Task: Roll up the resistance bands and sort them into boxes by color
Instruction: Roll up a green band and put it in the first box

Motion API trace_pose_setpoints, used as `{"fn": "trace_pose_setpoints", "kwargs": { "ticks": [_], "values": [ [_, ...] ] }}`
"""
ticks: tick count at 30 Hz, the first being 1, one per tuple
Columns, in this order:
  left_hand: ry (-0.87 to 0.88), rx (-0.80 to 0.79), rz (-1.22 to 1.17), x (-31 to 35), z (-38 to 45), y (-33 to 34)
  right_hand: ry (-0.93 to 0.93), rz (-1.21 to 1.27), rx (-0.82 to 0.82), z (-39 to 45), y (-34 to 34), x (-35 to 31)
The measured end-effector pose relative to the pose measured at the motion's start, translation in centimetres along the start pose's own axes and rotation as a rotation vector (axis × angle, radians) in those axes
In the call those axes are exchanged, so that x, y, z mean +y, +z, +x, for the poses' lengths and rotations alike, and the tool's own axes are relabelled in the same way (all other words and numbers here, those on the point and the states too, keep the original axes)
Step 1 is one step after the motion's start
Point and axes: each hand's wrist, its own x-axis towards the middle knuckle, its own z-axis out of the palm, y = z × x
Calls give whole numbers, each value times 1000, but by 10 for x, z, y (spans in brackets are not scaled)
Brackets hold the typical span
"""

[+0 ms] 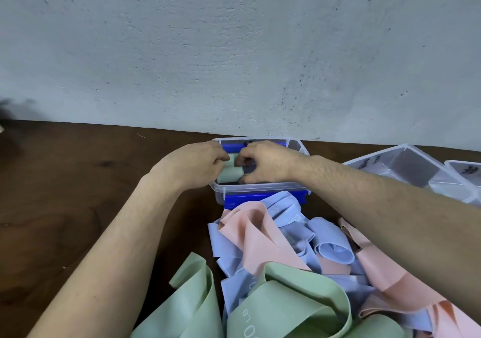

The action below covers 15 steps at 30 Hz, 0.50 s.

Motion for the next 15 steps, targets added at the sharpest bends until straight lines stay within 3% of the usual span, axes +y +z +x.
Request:
{"fn": "trace_pose_setpoints", "kwargs": {
  "ticks": [9, 15],
  "values": [
    [18, 7, -4, 20, -19, -20, 14, 90, 69, -32, -25, 0],
    [118, 26, 8, 75, -45, -35, 4, 152, 170, -98, -44, 3]
  ]
}}
